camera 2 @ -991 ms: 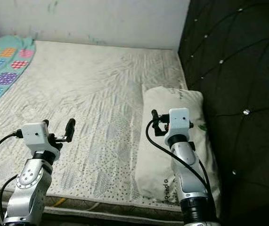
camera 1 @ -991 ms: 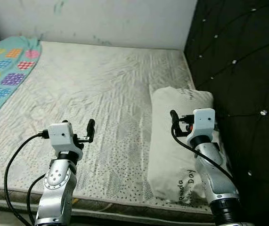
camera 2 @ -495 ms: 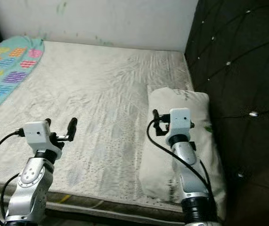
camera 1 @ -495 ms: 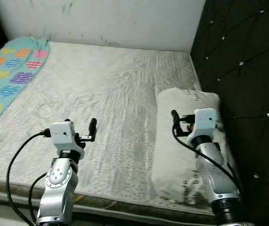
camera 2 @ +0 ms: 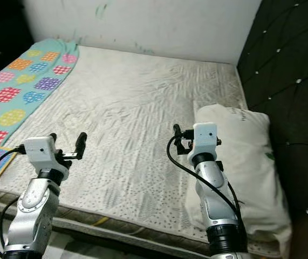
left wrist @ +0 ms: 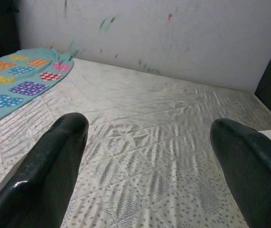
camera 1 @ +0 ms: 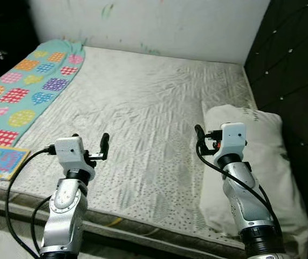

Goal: Clean up the room

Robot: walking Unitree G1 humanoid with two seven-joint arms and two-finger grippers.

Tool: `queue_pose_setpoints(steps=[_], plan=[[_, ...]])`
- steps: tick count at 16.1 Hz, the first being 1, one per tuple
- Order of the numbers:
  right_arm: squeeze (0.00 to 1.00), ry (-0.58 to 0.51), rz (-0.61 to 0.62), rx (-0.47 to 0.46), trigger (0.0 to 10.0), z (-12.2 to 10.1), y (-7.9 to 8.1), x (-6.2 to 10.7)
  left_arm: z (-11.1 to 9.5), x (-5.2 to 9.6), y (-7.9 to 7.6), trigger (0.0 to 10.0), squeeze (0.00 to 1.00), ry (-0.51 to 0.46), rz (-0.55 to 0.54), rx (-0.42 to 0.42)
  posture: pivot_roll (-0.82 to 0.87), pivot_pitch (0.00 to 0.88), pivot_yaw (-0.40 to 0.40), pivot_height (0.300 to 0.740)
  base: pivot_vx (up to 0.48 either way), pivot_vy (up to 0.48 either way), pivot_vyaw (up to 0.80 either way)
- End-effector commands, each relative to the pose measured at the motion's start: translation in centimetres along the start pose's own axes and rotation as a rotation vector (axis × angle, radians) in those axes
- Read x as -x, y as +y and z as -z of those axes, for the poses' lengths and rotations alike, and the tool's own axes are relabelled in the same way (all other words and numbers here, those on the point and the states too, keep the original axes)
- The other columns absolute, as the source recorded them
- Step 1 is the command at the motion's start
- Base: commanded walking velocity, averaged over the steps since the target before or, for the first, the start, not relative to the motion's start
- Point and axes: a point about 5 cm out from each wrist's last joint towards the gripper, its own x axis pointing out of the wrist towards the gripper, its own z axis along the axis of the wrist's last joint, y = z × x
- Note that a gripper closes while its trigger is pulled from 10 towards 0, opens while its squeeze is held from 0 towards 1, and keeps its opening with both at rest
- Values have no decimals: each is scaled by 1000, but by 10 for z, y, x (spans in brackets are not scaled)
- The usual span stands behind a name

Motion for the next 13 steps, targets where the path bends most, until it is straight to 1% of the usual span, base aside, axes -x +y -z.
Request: queue_pose_setpoints(steps=[1, 6, 13], plan=[[0, -12, 2, 3, 10000, -4, -2, -2, 1, -1, -1, 10000, 0, 7, 1, -1, -28, 13, 16, 740, 0, 352, 0], [0, -13, 8, 4, 10000, -4, -3, -3, 1, -2, -2, 10000, 0, 7, 5, 3, -31, 16, 18, 740, 0, 361, 0], [0, -18, 10, 13, 10000, -6, -5, -3, 2, -3, -4, 10000, 0, 9, 6, 11, -38, 17, 15, 740, 0, 479, 0]])
